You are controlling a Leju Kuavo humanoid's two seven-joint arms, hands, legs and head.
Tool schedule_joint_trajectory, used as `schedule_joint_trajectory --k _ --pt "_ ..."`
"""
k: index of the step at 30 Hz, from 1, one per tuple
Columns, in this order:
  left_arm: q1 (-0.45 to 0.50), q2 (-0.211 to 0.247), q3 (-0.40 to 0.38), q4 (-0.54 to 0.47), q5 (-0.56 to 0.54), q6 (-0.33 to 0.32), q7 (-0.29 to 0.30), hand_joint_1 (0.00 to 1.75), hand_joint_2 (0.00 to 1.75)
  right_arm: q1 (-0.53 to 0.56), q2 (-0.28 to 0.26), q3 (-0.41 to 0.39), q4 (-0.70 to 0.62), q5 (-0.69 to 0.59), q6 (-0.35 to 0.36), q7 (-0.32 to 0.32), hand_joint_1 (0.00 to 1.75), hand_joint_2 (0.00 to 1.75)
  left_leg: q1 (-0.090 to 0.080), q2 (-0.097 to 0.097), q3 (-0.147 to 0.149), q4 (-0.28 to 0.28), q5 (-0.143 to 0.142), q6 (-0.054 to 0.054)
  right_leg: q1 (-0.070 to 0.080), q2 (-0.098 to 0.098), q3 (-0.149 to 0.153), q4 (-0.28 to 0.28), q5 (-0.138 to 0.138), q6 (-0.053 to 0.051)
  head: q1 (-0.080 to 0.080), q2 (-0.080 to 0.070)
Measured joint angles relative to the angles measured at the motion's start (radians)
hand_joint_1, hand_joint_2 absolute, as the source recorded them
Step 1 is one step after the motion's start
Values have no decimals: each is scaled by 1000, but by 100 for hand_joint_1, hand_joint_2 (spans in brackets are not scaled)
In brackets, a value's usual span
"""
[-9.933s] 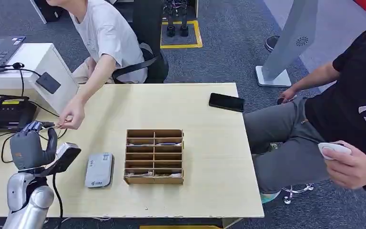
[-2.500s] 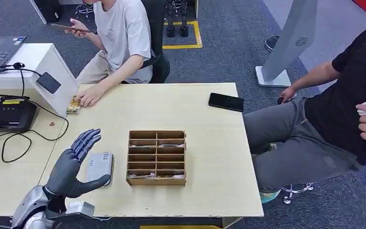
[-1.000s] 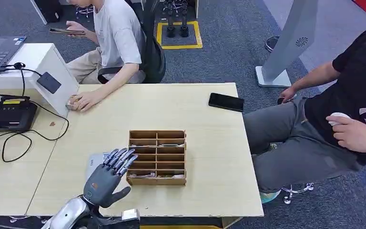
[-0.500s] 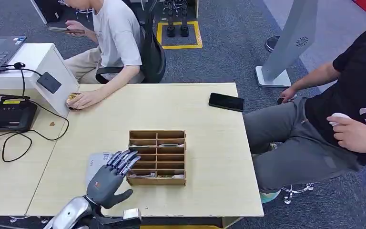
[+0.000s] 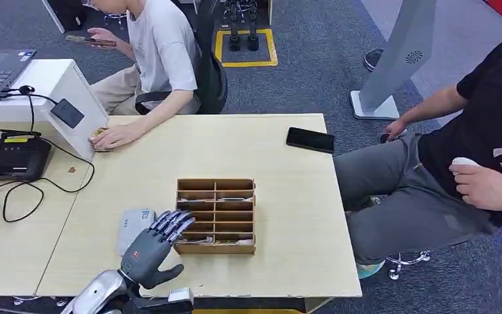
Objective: Pass the card to the sensor for recognition and then transmit it.
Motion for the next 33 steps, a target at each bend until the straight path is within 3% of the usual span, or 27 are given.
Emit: schedule_joint_trajectory --k 1,23,27,33 --pt "0 0 0 0 0 -3 0 175 175 0 0 -2 0 0 1 0 0 175 0 0 0 0 0 0 0 0 0 0 0 0 0 0" --pt "6 -2 0 0 32 -14 -9 175 175 -14 2 -16 0 19 -1 -11 0 175 0 0 0 0 0 0 0 0 0 0 0 0 0 0" --pt "6 5 8 -8 98 -16 -50 175 175 -14 2 -17 0 23 0 -13 0 175 0 0 0 0 0 0 0 0 0 0 0 0 0 0" --pt "-16 60 80 -147 249 -40 -135 175 175 -14 2 -23 0 31 3 -13 0 175 0 0 0 0 1 0 0 -1 0 0 0 0 0 0"
